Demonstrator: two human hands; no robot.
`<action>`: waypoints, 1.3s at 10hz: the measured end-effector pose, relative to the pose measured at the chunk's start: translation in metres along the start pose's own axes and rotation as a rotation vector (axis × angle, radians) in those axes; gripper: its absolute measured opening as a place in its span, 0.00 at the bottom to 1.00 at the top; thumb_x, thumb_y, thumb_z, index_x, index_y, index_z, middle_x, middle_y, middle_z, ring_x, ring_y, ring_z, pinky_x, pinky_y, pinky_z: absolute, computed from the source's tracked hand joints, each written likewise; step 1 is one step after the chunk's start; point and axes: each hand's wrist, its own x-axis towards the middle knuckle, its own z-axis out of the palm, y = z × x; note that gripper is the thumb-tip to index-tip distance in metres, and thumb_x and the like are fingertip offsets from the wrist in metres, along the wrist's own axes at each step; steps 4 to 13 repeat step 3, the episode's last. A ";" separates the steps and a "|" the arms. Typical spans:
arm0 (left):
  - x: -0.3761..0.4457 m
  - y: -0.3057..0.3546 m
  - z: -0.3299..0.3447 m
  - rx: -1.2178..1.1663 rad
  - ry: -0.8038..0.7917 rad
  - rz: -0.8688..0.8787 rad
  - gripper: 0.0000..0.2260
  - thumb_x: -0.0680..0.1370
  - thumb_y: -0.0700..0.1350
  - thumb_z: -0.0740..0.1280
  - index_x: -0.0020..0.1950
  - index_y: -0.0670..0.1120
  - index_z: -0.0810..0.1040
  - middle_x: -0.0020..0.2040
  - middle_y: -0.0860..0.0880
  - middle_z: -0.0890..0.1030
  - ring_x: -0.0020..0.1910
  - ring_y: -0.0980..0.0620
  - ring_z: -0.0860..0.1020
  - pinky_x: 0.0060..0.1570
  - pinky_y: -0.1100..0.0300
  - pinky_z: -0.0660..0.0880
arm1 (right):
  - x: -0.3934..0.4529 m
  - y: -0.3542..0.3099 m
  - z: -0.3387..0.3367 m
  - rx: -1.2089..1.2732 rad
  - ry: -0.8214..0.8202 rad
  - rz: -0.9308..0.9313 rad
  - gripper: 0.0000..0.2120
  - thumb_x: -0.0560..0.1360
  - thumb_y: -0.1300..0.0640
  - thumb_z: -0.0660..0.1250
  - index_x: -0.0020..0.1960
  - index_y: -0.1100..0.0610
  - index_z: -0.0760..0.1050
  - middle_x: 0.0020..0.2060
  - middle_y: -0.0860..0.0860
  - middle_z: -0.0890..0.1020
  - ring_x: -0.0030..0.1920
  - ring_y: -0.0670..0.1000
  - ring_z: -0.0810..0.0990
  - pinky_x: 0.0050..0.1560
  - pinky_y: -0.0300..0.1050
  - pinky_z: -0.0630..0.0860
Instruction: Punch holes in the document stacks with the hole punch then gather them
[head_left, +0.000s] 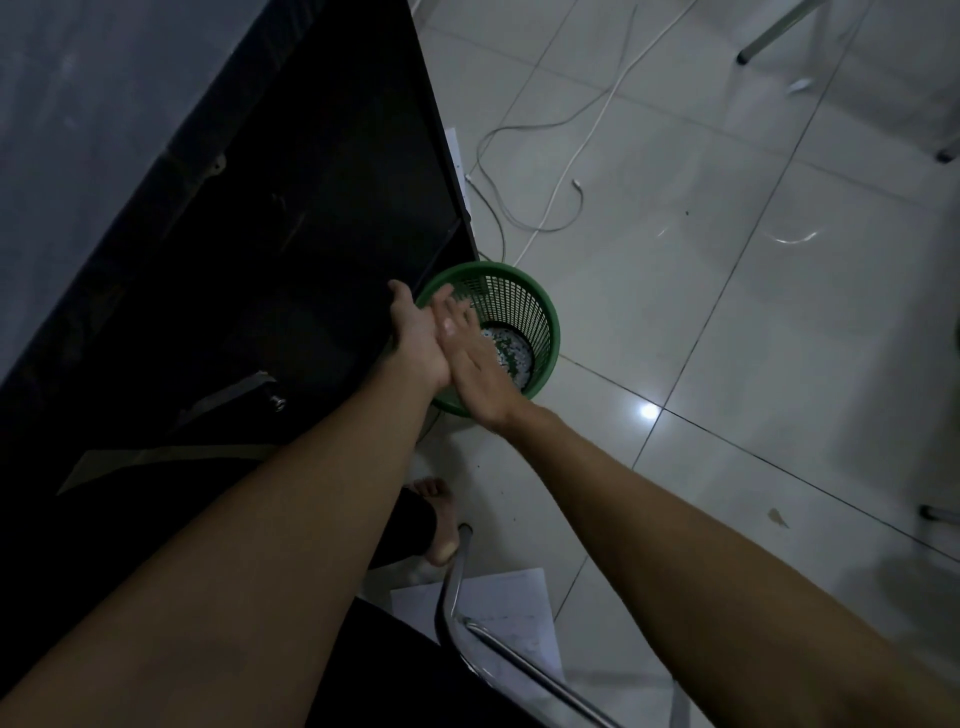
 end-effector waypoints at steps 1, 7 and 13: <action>-0.016 0.000 -0.004 -0.025 -0.089 -0.044 0.39 0.77 0.71 0.45 0.78 0.45 0.60 0.77 0.38 0.60 0.75 0.39 0.61 0.73 0.42 0.56 | 0.017 0.007 -0.016 -0.291 -0.050 0.257 0.26 0.84 0.43 0.41 0.80 0.47 0.49 0.80 0.55 0.49 0.79 0.56 0.44 0.76 0.64 0.45; -0.037 0.008 0.009 0.437 0.090 0.125 0.28 0.83 0.62 0.48 0.71 0.44 0.72 0.69 0.44 0.75 0.65 0.45 0.74 0.64 0.42 0.70 | 0.022 -0.008 -0.040 -0.300 0.427 0.316 0.17 0.81 0.50 0.55 0.46 0.59 0.77 0.46 0.58 0.83 0.46 0.58 0.80 0.43 0.44 0.70; -0.037 0.008 0.009 0.437 0.090 0.125 0.28 0.83 0.62 0.48 0.71 0.44 0.72 0.69 0.44 0.75 0.65 0.45 0.74 0.64 0.42 0.70 | 0.022 -0.008 -0.040 -0.300 0.427 0.316 0.17 0.81 0.50 0.55 0.46 0.59 0.77 0.46 0.58 0.83 0.46 0.58 0.80 0.43 0.44 0.70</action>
